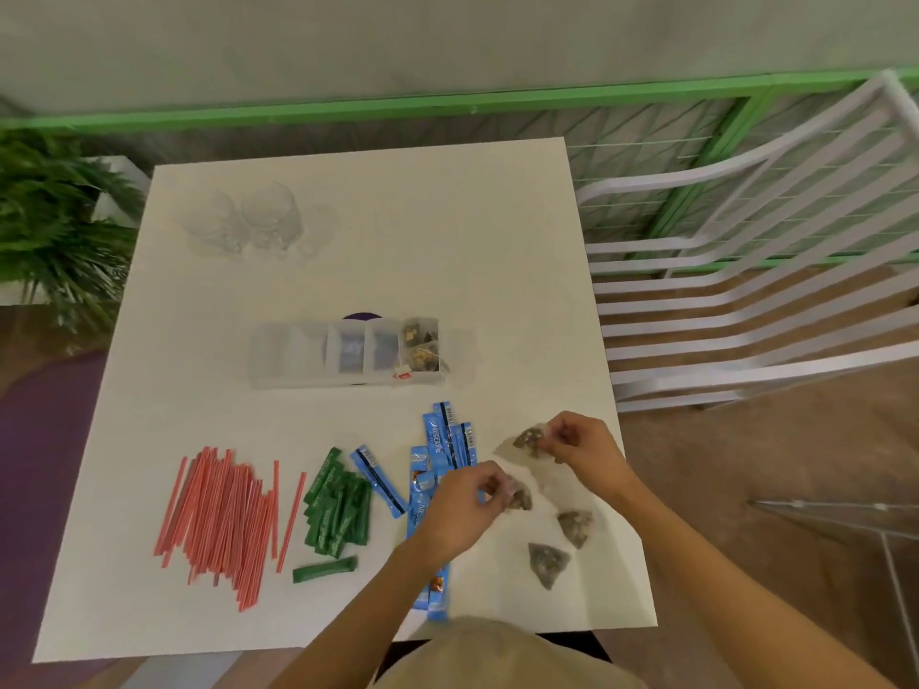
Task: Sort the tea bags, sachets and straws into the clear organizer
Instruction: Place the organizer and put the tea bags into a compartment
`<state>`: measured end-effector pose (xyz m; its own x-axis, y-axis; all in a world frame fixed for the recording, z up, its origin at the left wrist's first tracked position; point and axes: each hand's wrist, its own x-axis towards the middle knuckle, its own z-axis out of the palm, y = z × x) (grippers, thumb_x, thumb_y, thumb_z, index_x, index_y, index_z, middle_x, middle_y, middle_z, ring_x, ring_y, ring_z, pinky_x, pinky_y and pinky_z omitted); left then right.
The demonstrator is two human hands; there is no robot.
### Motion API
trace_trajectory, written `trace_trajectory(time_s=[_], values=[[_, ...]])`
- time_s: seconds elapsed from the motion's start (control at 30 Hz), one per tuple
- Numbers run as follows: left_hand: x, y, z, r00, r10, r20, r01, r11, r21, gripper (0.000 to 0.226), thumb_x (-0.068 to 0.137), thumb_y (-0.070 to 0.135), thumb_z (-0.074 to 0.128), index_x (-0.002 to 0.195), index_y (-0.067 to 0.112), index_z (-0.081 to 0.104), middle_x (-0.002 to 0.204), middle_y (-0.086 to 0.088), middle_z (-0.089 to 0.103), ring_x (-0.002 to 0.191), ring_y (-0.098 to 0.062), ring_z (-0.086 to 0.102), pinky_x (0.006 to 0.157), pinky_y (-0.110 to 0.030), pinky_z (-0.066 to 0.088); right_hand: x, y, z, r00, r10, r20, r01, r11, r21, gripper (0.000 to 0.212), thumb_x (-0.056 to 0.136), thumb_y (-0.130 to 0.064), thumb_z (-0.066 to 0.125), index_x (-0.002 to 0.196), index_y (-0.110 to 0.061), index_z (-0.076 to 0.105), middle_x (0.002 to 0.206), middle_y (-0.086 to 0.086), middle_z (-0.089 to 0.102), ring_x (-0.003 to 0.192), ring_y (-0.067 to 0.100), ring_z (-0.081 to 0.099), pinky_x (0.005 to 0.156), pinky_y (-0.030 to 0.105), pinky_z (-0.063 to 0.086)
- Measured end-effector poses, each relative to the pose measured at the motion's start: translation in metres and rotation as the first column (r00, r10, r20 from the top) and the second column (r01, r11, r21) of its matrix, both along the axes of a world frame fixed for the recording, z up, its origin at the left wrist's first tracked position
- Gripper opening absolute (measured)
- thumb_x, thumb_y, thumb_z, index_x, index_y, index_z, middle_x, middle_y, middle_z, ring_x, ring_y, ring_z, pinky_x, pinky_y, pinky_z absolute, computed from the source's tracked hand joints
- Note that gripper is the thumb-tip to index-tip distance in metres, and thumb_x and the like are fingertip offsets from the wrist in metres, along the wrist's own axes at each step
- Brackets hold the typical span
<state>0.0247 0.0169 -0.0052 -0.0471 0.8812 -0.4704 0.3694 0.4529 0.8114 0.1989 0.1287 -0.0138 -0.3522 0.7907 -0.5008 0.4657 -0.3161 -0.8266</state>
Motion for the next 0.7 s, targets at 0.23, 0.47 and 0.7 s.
trace_trajectory(time_s=[0.23, 0.47, 0.7], values=[[-0.054, 0.019, 0.015, 0.944, 0.297, 0.143, -0.303, 0.953, 0.019, 0.007, 0.086, 0.01, 0.069, 0.08, 0.01, 0.066, 0.085, -0.006, 0.073, 0.077, -0.021, 0.072, 0.075, -0.03, 0.059, -0.037, 0.015, 0.009, 0.984, -0.104, -0.147, 0.097, 0.994, -0.053, 0.007, 0.086, -0.003, 0.068, 0.084, -0.003, 0.062, 0.076, 0.011, 0.069, 0.069, 0.016, 0.062, 0.062, 0.024, 0.049], [-0.104, 0.055, 0.022, 0.87, 0.492, 0.005, -0.492, 0.869, 0.056, 0.014, 0.085, 0.011, 0.071, 0.076, 0.018, 0.063, 0.081, -0.005, 0.071, 0.066, -0.018, 0.07, 0.054, -0.022, 0.047, -0.085, 0.037, 0.015, 0.989, -0.069, -0.133, 0.063, 0.997, -0.049, 0.008, 0.083, 0.001, 0.07, 0.085, -0.002, 0.063, 0.074, 0.008, 0.067, 0.062, 0.007, 0.061, 0.055, 0.017, 0.047], [-0.128, 0.089, 0.017, 0.859, 0.5, -0.11, -0.481, 0.862, 0.162, 0.011, 0.083, 0.013, 0.073, 0.079, 0.018, 0.065, 0.078, 0.005, 0.067, 0.073, -0.017, 0.066, 0.065, -0.018, 0.052, -0.129, 0.07, 0.026, 0.991, -0.063, -0.118, 0.067, 0.997, 0.035, 0.016, 0.08, 0.003, 0.071, 0.077, -0.009, 0.062, 0.073, 0.009, 0.064, 0.067, 0.019, 0.059, 0.056, 0.015, 0.046]])
